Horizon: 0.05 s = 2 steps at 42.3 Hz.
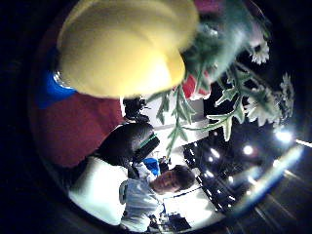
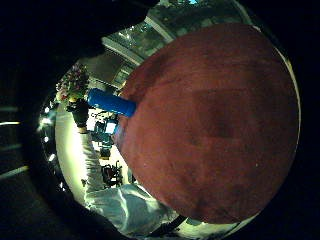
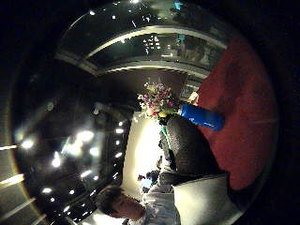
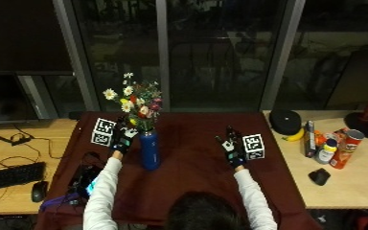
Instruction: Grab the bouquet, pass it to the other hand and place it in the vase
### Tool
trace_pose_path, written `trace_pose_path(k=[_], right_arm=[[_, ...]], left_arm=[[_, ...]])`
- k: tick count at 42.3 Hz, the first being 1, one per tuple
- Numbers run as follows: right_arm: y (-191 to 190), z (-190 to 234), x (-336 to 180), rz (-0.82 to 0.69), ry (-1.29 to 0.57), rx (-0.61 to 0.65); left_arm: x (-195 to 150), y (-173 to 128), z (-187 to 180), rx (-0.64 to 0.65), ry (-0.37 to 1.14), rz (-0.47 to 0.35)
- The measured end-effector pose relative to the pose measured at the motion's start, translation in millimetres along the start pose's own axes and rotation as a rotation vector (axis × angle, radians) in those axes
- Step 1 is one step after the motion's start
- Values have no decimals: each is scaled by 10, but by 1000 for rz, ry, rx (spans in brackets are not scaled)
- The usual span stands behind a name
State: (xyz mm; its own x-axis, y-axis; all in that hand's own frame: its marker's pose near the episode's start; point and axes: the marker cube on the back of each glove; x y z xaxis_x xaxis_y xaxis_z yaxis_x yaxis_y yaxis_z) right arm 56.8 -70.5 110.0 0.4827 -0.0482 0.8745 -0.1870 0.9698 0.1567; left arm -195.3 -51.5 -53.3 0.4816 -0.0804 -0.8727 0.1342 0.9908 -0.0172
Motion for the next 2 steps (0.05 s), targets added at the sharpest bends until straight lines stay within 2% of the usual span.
trace_pose_path(k=[2], right_arm=[[83,43,-95,-23,-112,-95]], left_arm=[[16,11,-15,1,-4,-4]])
